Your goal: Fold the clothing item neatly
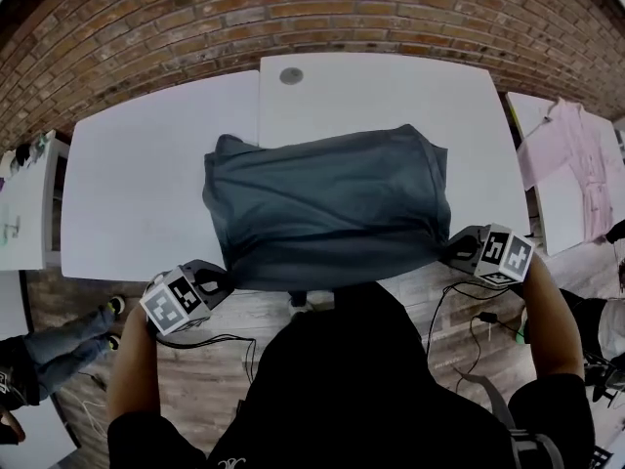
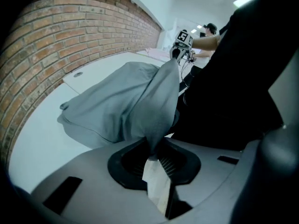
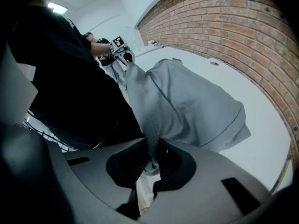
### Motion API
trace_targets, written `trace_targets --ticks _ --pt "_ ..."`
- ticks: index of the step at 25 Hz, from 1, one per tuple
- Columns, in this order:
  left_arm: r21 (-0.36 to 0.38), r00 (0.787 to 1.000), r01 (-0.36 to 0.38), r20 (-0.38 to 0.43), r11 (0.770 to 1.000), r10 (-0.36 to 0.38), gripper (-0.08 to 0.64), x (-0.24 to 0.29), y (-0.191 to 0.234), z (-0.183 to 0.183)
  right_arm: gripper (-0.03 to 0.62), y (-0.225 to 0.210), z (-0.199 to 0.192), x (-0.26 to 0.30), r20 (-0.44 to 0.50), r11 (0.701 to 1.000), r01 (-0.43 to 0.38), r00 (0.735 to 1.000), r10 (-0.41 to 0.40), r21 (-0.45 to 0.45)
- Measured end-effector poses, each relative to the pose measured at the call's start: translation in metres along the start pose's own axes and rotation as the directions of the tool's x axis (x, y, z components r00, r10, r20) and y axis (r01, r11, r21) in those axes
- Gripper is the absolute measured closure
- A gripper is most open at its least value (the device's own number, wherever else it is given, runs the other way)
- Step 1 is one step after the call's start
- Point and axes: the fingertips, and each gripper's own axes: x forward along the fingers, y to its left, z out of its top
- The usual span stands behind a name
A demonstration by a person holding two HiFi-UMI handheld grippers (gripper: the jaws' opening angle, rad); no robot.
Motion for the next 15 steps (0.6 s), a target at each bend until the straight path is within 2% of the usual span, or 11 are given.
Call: trace_targets --ticks 6,11,15 --pt "0.040 0.996 -0.089 0.022 0.995 0.088 0.505 -0.036 0.055 0.035 0.560 -0.056 0.043 -0.042 0.014 0.999 0.015 1.000 -0.014 -0.041" --pt "0.026 0.991 -0.135 0.014 0.990 0.135 0.505 -0.047 0.112 0.060 0.558 -0.126 0.073 -0.057 0.012 0.999 0.023 1.000 -0.023 -0.023" --pt "-0.019 0.989 -0.150 -0.004 0.988 0.150 0.505 -0.042 0.165 0.075 0.558 -0.178 0.091 -0.052 -0.001 1.000 0.029 1.000 -0.029 0.008"
